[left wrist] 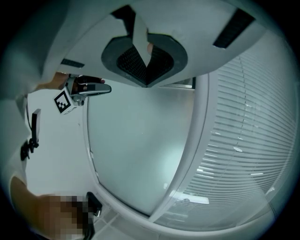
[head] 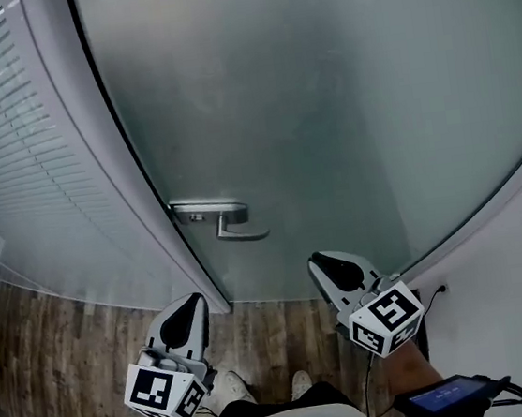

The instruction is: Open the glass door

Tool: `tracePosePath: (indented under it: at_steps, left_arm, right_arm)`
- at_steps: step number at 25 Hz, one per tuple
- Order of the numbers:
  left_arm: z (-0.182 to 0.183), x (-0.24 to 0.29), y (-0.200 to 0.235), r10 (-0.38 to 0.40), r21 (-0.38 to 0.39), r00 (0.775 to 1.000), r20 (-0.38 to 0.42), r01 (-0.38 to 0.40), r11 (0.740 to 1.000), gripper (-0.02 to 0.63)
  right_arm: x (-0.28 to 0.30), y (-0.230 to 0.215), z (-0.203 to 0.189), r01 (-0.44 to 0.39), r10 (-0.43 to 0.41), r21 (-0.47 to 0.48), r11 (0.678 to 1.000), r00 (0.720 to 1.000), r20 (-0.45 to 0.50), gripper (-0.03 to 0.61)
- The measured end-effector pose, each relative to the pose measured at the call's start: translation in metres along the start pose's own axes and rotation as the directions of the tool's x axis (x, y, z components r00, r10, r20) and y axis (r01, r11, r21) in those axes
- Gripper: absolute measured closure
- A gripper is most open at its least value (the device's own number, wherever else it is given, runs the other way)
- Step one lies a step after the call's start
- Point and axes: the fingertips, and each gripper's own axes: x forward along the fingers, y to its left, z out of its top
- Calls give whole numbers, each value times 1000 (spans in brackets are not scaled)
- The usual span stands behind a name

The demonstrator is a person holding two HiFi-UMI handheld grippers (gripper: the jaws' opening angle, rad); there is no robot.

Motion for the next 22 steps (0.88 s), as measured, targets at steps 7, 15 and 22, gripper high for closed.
tracePosePath:
  at_steps: [7, 15, 22]
  left_arm:
    - [4, -2, 27, -28, -29, 1000, 0, 28, 999, 614]
    - [-28, -5, 41, -20, -26, 999, -34, 19, 999, 614]
    - [-32, -19, 45, 2, -49, 999, -41, -4, 999, 614]
  right_arm:
    - [43, 7, -2, -10, 1, -79, 997, 993, -115, 475]
    - [100, -8, -46, -70, 0, -222, 972, 954, -299, 425]
    - [122, -12, -59, -133, -4, -318, 939, 918, -396, 408]
